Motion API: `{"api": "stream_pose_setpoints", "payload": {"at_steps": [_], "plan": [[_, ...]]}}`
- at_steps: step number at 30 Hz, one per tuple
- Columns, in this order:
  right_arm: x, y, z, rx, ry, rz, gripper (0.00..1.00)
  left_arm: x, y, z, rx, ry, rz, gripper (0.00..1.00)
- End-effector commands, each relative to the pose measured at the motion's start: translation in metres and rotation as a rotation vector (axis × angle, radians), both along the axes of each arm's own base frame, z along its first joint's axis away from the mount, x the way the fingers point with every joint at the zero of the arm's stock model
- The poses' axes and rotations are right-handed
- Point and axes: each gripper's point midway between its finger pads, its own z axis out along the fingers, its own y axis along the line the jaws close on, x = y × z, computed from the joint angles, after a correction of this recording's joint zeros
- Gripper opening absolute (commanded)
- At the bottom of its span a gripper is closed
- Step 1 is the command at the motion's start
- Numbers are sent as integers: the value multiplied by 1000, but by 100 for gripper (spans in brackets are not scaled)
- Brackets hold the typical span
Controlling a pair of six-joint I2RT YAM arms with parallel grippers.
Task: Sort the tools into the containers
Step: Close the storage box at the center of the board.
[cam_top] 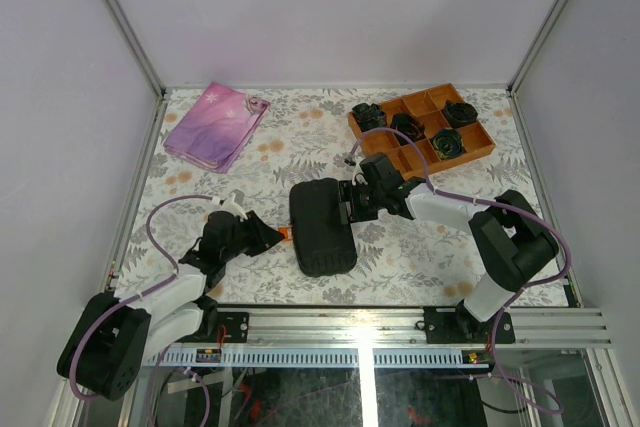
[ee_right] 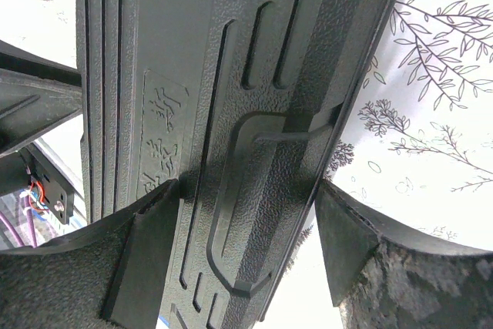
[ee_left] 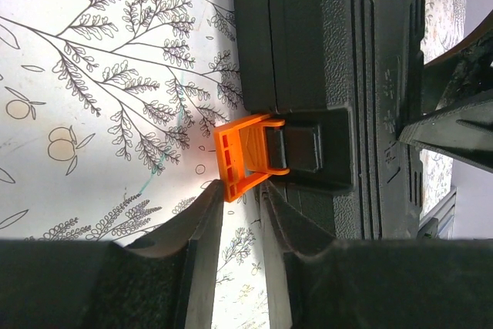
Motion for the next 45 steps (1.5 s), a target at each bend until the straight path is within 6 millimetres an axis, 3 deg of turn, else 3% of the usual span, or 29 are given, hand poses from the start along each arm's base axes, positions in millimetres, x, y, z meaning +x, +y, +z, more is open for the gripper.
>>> {"api": "stream_pose_setpoints", "payload": {"at_steps": [1,29,45], "plan": [[-22,-36,-49,-193,87,6,31,9,-19,38,-102,-146,-70,23],[-23,-34,-51,-191,102,12,31,10,-25,49,-142,-178,-93,24],[-23,-32,-52,-187,111,18,31,14,-11,16,-33,-77,-28,26]]}}
